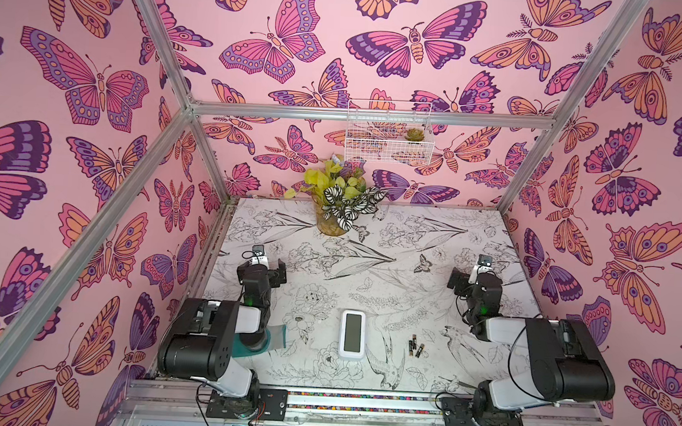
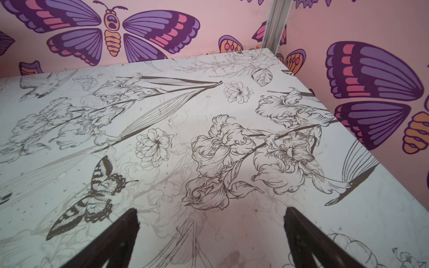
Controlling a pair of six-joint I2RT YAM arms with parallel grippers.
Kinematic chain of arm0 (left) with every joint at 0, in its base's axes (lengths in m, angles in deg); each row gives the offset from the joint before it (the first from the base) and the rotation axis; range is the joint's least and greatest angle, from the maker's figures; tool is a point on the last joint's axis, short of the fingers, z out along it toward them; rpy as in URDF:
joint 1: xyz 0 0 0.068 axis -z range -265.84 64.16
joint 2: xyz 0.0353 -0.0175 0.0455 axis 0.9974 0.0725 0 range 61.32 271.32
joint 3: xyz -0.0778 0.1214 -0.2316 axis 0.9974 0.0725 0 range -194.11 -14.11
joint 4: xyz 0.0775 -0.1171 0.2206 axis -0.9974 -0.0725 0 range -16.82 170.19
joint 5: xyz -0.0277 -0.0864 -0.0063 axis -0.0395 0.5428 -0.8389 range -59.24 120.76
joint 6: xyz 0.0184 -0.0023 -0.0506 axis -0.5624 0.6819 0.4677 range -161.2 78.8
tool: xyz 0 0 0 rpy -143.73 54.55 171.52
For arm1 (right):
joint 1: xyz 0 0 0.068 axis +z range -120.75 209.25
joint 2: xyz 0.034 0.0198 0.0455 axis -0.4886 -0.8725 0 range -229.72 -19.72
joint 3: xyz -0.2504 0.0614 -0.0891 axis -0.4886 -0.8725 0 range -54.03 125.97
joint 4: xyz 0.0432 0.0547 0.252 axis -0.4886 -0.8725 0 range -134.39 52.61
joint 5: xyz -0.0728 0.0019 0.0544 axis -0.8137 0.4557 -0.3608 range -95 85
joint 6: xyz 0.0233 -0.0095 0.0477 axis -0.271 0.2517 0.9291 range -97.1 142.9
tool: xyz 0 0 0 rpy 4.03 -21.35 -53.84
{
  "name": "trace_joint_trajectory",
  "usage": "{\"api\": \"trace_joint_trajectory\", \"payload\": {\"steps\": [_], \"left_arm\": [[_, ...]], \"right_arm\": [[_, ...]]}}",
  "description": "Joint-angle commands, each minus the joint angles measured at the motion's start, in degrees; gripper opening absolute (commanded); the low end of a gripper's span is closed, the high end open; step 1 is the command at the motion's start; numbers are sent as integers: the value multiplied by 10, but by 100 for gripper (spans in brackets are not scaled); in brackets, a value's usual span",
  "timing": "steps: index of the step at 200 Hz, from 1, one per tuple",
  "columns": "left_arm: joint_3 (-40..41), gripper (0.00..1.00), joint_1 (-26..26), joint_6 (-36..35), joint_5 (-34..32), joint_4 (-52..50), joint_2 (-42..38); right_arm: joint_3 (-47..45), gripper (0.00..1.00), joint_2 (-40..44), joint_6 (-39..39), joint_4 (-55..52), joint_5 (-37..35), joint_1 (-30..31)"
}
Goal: Insert the battery into the alarm
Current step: Adjust the alarm at the center of the board.
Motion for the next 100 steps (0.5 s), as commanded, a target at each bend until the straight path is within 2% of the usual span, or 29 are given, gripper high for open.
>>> {"api": "trace_joint_trajectory", "payload": {"steps": [1,5,15,28,37,43,48,60,70,82,100], "left_arm": [[7,100,47,-43,-66,-36,-106],[7,100,61,-42,-95,-65,-143],[-11,100,77,38,-148,-154,-229],[-36,100,78,159,-113,-307,-325],[-27,100,75,227,-90,-350,-373],[-8,100,73,288,-85,-341,-396],[3,100,67,324,-46,-351,-418],[0,99,61,327,85,-379,-461],[-36,96,77,333,145,-456,-472],[-77,92,126,356,147,-552,-463],[-121,90,250,377,78,-657,-427]], "right_arm": [[11,99,134,-7,-109,1,15],[21,99,167,12,-165,-4,15],[55,99,237,63,-291,-30,14],[98,99,294,167,-450,-78,13],[113,99,319,224,-525,-73,7],[109,99,331,243,-532,-50,4],[100,99,340,256,-522,-26,2],[85,99,353,296,-523,32,1],[74,99,358,328,-533,78,0],[58,99,361,333,-521,156,0],[44,99,367,301,-510,283,1]]}}
